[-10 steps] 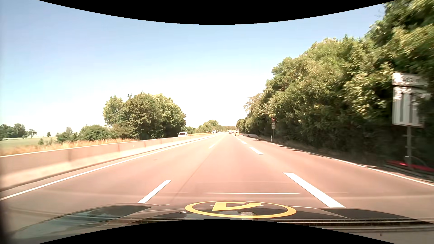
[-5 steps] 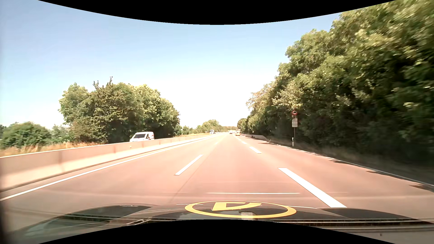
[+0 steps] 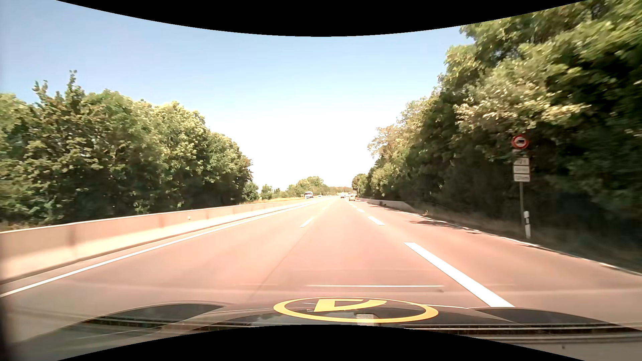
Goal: Follow the waypoints while adhering to traffic rules and regulations
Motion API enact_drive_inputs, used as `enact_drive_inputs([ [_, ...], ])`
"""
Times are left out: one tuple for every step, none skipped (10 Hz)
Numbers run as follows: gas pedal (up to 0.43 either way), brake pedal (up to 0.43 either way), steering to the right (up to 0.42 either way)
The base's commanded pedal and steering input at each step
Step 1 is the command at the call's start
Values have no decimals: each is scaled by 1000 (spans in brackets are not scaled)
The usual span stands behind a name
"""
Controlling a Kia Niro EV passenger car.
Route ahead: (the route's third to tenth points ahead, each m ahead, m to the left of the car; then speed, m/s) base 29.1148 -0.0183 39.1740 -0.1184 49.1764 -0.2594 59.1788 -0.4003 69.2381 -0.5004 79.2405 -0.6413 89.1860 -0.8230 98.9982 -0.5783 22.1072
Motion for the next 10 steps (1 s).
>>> enact_drive_inputs([
  [197,0,-1],
  [197,0,-1],
  [197,0,-1],
  [197,0,-1],
  [197,0,-1],
  [197,0,-2],
  [197,0,-1],
  [197,0,-1],
  [197,0,-1],
  [197,0,-1],
])
